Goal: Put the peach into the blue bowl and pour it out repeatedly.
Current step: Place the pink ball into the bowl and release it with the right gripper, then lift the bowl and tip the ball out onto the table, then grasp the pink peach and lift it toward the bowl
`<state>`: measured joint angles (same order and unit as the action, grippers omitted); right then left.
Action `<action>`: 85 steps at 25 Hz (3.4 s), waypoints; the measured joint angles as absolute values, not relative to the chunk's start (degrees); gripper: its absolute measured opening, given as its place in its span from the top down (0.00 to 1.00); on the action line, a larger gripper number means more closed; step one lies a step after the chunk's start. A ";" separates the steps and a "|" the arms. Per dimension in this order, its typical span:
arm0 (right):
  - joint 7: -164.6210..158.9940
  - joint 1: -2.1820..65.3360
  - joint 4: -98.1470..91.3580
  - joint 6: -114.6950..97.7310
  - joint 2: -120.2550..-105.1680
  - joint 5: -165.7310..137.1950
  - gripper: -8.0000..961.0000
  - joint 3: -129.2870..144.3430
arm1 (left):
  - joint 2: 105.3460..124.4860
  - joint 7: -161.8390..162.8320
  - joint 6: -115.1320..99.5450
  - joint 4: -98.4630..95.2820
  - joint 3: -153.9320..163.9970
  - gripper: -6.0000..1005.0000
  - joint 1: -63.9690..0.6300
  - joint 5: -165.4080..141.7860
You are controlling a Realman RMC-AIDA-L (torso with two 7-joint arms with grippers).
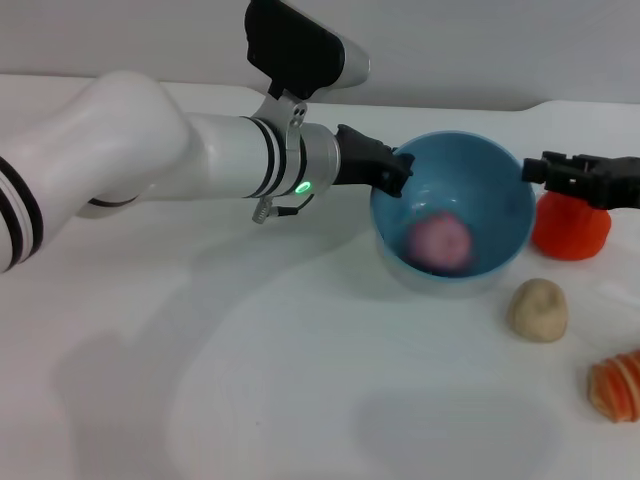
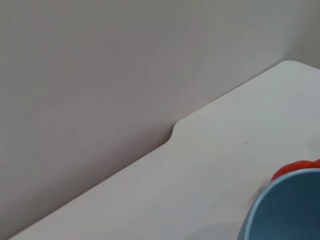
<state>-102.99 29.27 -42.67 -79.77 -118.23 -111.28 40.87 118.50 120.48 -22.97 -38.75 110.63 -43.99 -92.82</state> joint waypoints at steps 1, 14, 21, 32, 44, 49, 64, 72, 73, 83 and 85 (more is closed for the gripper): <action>-102.71 28.77 -42.83 -79.84 -118.24 -110.52 0.53 40.40 | 118.52 120.40 -22.89 -38.76 110.64 0.99 -43.94 -92.80; -68.70 13.65 -35.44 -76.36 -118.89 -98.09 0.52 25.94 | 118.54 119.74 -19.10 -38.73 112.12 0.99 -43.33 -92.86; -54.89 12.20 -25.38 -71.52 -118.72 -98.05 0.43 16.80 | 118.82 116.32 -15.34 -42.37 115.41 0.99 -43.68 -92.90; -38.61 11.98 -13.24 -70.86 -118.75 -86.88 0.37 7.38 | 118.96 96.68 3.02 -52.43 130.42 0.99 -42.11 -94.89; -32.38 12.09 -5.17 -76.79 -118.87 -84.77 0.37 3.48 | 119.09 92.16 28.02 -52.01 144.81 0.99 -38.88 -116.91; -31.28 12.71 -4.63 -76.76 -118.82 -84.68 0.37 3.25 | 119.09 87.60 29.57 -50.68 146.21 1.00 -38.37 -118.12; -39.06 13.32 -2.44 -76.73 -118.59 -84.64 0.38 2.38 | 119.08 84.94 37.05 -52.54 147.23 1.00 -34.86 -113.57; -76.05 16.89 -16.88 -84.32 -118.30 -103.99 0.38 10.74 | 118.57 110.13 24.12 -53.84 132.98 1.00 -35.42 -100.61; -80.78 17.75 -19.11 -84.54 -118.30 -106.62 0.38 12.16 | 118.39 114.40 20.81 -53.21 130.68 1.00 -35.62 -100.53; -116.89 31.78 -28.56 -80.70 -118.30 -126.81 0.38 31.99 | 118.44 124.92 -13.78 -47.22 109.95 1.00 -39.50 -99.15; -121.90 34.85 -28.40 -77.52 -118.39 -130.32 0.38 35.88 | 118.39 125.06 -15.46 -47.20 109.47 1.00 -39.40 -97.51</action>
